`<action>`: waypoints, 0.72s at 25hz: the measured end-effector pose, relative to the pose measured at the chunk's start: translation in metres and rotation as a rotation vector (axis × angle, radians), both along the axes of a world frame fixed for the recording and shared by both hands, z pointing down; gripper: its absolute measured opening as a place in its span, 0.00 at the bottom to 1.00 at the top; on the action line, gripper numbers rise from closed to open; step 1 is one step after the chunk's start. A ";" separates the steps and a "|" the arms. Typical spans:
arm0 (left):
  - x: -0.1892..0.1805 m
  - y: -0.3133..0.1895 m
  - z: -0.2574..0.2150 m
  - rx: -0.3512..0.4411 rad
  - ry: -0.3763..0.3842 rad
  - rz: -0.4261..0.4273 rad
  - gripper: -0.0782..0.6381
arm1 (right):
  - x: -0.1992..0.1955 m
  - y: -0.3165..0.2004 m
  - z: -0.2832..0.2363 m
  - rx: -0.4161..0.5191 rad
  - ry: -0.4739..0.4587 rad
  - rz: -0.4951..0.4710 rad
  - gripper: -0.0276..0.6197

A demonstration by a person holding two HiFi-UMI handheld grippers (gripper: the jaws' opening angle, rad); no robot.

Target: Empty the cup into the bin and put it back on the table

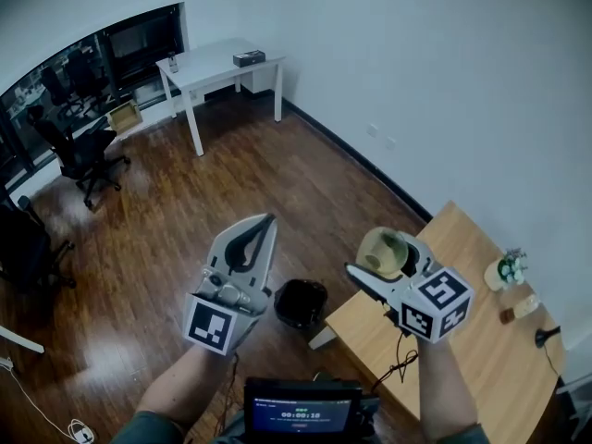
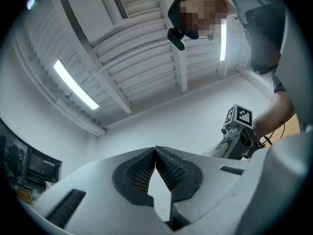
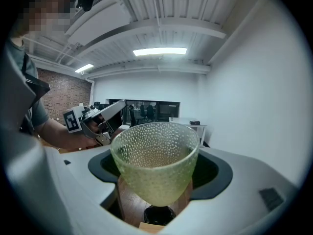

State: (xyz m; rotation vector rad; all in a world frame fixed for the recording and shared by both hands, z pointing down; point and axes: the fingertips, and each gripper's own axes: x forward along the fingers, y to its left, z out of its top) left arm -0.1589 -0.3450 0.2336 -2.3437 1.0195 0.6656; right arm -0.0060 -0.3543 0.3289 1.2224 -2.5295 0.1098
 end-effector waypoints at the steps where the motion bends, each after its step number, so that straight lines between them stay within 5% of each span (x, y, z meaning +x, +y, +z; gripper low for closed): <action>1: 0.003 -0.001 0.001 0.002 -0.004 0.011 0.11 | 0.000 -0.003 0.002 -0.006 0.008 -0.006 0.66; 5: 0.014 -0.011 0.004 0.002 -0.002 0.038 0.11 | -0.003 -0.019 0.005 -0.021 0.010 -0.039 0.66; 18: 0.056 -0.060 -0.012 0.012 -0.063 -0.088 0.11 | 0.005 -0.081 -0.006 0.004 0.083 -0.153 0.66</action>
